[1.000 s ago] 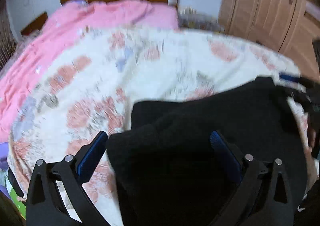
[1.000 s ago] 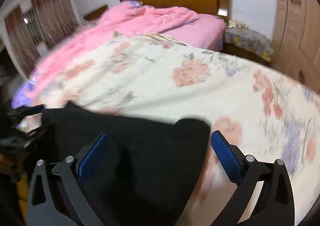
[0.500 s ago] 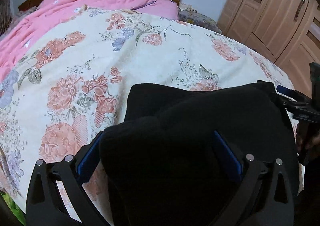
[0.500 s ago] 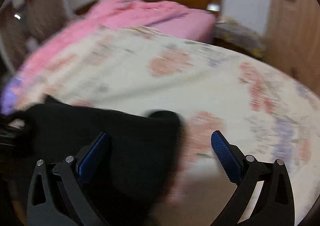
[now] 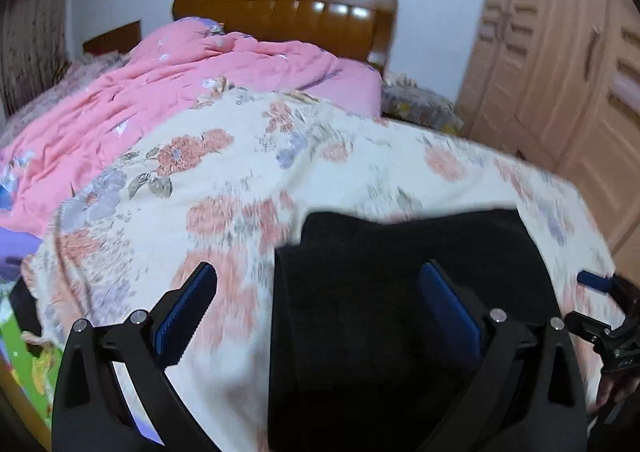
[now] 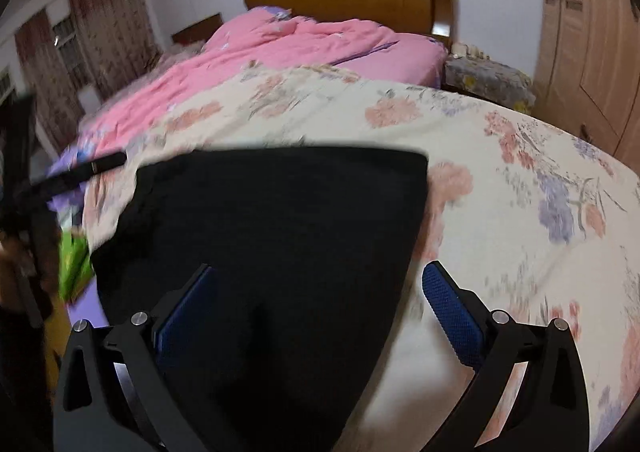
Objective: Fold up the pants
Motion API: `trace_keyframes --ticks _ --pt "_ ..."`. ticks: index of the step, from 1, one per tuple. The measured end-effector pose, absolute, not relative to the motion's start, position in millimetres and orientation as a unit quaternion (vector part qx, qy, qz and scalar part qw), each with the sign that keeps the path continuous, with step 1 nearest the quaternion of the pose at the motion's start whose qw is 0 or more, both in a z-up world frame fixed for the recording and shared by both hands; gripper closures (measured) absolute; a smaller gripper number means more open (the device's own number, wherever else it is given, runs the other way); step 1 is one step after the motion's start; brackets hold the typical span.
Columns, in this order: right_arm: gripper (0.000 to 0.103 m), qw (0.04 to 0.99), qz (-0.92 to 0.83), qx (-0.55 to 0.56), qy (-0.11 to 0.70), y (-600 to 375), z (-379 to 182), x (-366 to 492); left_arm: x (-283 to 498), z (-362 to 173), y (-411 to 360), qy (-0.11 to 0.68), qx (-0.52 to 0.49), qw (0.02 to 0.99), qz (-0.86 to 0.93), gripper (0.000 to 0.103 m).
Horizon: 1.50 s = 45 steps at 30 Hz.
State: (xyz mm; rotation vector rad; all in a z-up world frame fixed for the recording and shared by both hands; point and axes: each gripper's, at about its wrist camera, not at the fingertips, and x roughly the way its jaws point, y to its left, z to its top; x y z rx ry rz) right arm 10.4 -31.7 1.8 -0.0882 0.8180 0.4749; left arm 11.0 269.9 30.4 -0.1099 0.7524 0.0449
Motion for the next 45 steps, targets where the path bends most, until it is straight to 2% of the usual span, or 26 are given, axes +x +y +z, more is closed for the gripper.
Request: trace_keyframes --ticks 3,5,8,13,18,22,25,32,40,45 --pt "0.005 0.885 0.226 -0.084 0.397 -24 -17 -7 -2 5 247 0.392 -0.028 0.920 0.003 0.002" --pt "0.005 0.887 0.224 -0.064 0.399 -33 -24 -12 0 -17 238 0.411 -0.002 0.912 0.016 0.001" --pt "0.005 0.896 0.175 -0.063 0.404 -50 -18 -18 -6 -29 246 0.418 -0.029 0.908 0.020 0.001" --pt "0.004 0.924 0.143 -0.040 0.352 -78 20 -58 -45 13 234 0.364 0.039 0.926 0.094 0.002" --pt "0.004 0.928 0.184 0.003 0.323 -74 45 -92 -108 74 214 0.258 0.046 0.958 0.118 0.001" --pt "0.004 0.929 0.199 0.010 0.313 -61 51 -114 -142 99 198 0.194 0.036 0.964 0.177 0.001" --pt "0.004 0.925 0.195 0.002 0.326 -55 45 -126 -141 95 191 0.226 0.017 0.964 0.140 0.001" --pt "0.004 0.914 0.161 -0.012 0.372 -56 12 -134 -134 44 163 0.305 0.007 0.945 0.120 0.001" --pt "0.004 0.894 0.132 -0.019 0.427 -58 -22 -125 -136 8 141 0.345 -0.008 0.934 0.096 0.001" --pt "0.005 0.889 0.143 -0.049 0.432 -44 -28 -128 -137 1 134 0.356 -0.001 0.930 0.087 0.001"
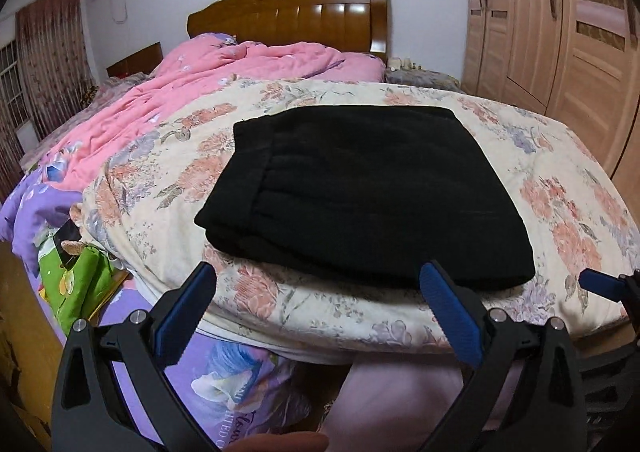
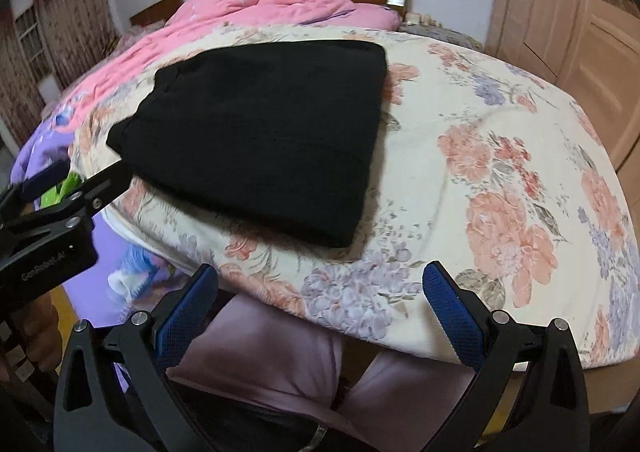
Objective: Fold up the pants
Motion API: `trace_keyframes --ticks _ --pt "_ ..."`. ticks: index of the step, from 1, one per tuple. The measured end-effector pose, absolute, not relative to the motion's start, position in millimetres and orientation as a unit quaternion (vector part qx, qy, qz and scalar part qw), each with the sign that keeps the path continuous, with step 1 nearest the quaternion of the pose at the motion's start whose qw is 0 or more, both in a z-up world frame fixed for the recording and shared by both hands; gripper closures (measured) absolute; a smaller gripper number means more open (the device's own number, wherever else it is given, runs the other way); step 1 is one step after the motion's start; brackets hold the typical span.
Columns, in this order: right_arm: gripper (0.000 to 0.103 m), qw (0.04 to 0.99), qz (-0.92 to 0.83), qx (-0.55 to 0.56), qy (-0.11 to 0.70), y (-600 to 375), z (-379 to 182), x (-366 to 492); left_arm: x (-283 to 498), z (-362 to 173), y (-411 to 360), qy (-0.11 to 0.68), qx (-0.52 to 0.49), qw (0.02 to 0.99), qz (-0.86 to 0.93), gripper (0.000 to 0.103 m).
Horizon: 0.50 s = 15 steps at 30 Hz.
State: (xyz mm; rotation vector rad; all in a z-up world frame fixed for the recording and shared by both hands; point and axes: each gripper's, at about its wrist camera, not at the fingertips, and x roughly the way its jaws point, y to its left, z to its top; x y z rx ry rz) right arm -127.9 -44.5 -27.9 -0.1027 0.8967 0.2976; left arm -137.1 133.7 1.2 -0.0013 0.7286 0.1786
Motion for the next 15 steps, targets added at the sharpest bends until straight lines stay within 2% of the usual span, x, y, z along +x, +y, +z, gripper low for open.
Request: trace_keyframes --ticks 15 --pt "0.005 0.889 0.149 -0.055 0.429 -41.0 -28.0 -128.8 -136.9 2.1 133.3 0.356 0.000 0.930 0.089 0.001"
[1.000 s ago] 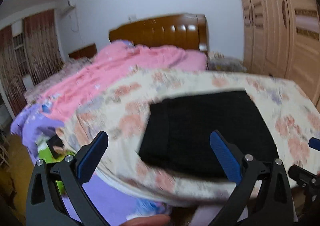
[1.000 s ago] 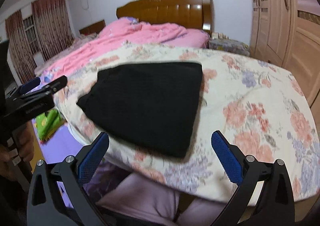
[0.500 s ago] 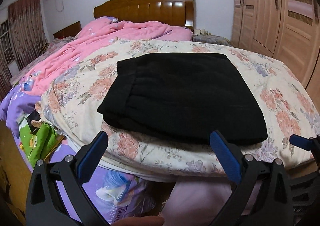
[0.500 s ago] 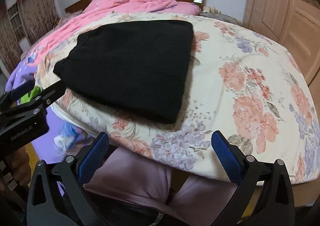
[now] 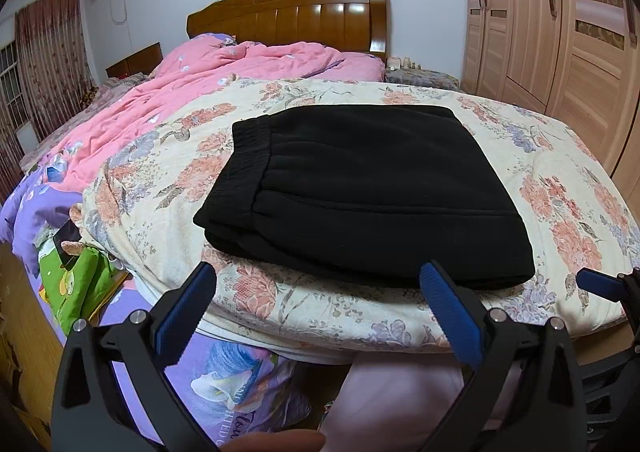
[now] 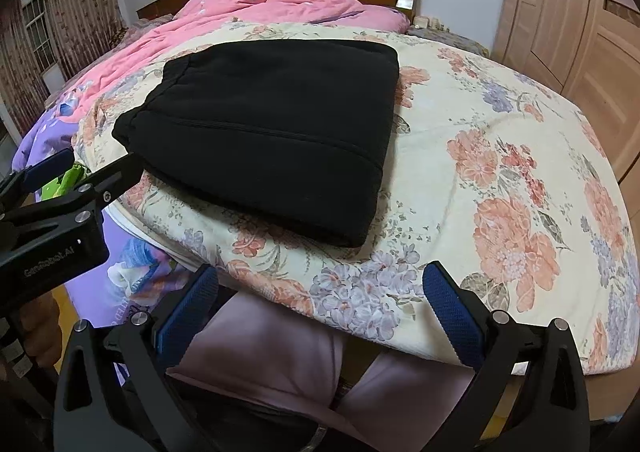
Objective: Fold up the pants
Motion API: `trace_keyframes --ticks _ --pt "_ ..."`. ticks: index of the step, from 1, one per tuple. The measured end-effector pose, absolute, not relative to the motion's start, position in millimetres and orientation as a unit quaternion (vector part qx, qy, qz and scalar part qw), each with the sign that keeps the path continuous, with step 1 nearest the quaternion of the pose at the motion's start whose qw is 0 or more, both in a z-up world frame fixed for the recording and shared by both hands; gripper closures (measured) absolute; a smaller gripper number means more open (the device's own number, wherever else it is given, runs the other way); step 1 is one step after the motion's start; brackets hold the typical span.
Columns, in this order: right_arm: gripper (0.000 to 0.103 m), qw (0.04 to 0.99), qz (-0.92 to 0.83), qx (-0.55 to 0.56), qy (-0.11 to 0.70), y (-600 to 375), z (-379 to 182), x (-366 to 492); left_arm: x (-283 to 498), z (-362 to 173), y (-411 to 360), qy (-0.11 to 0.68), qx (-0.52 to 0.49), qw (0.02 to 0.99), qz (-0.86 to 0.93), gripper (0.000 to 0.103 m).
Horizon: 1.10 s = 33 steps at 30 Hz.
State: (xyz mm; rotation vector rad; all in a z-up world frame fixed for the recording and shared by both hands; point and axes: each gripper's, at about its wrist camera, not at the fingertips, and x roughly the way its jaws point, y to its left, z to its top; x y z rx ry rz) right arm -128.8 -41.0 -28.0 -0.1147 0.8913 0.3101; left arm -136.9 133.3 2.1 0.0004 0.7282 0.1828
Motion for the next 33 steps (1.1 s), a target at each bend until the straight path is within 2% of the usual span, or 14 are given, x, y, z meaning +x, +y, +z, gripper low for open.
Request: trace_keyframes --ticks 33 --pt "0.004 0.889 0.152 -0.057 0.429 -36.6 -27.5 -130.3 -137.3 -0.1 134.5 0.360 -0.007 0.929 0.091 0.001"
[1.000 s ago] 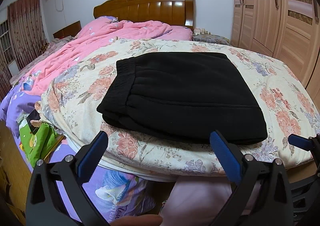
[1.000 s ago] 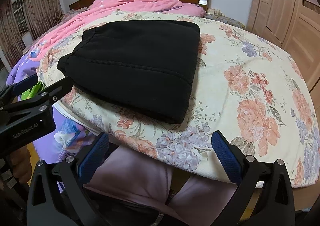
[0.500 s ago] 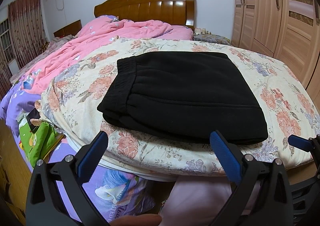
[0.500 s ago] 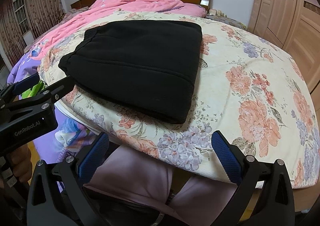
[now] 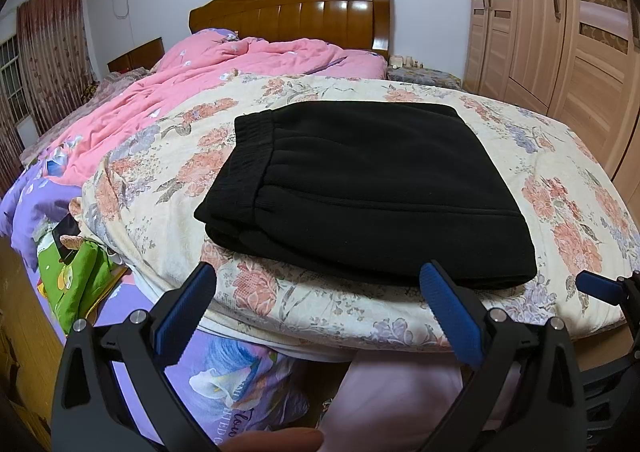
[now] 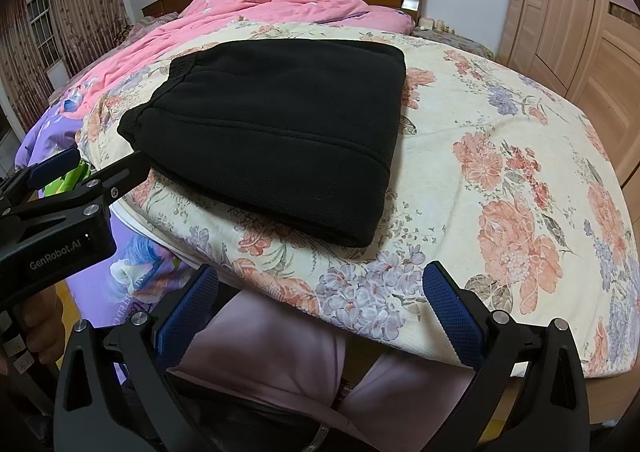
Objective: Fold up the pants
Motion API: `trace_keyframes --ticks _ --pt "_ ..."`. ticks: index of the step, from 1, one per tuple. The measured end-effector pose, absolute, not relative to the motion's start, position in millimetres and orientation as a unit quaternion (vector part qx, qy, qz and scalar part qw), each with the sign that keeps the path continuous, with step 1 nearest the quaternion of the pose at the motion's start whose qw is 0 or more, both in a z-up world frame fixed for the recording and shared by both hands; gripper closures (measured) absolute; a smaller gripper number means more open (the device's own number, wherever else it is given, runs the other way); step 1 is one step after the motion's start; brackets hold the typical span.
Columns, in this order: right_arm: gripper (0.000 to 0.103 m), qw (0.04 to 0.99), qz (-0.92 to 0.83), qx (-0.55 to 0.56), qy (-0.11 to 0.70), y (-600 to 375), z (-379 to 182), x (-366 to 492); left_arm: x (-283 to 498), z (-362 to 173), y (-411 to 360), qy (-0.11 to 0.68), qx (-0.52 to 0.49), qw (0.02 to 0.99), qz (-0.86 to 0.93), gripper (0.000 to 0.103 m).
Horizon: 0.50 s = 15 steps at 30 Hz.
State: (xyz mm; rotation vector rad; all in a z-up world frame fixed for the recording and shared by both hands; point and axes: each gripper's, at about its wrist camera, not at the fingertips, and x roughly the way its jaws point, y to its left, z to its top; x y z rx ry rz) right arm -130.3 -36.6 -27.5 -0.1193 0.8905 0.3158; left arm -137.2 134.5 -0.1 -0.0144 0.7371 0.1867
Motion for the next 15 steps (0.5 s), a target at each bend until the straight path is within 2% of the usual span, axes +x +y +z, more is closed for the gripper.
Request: trace_keyframes --ticks 15 --pt "0.005 0.889 0.152 -0.058 0.429 -37.1 -27.6 -130.1 -137.3 -0.8 135.2 0.362 -0.010 0.928 0.092 0.001"
